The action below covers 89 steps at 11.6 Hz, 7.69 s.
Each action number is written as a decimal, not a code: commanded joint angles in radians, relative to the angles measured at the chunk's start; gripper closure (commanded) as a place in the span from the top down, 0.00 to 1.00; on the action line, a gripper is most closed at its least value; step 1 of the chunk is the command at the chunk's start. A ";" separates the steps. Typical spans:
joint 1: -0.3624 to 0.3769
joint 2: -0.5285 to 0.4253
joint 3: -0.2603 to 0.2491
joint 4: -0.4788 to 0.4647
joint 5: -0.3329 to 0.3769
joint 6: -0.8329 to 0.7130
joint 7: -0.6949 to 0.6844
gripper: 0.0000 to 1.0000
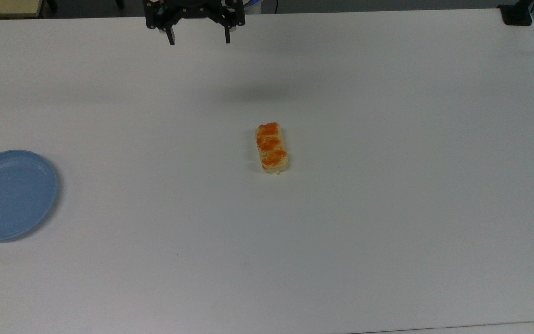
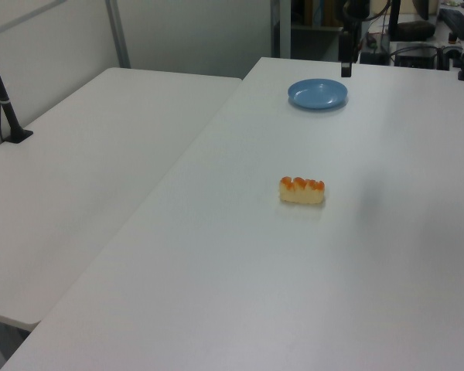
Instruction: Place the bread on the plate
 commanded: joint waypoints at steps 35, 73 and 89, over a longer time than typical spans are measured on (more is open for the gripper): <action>-0.160 0.362 0.000 0.127 -0.022 0.390 -0.153 0.40; -0.315 0.060 -0.101 0.100 0.022 0.077 -0.052 1.00; 0.026 -0.116 -0.088 -0.081 0.070 0.131 0.098 1.00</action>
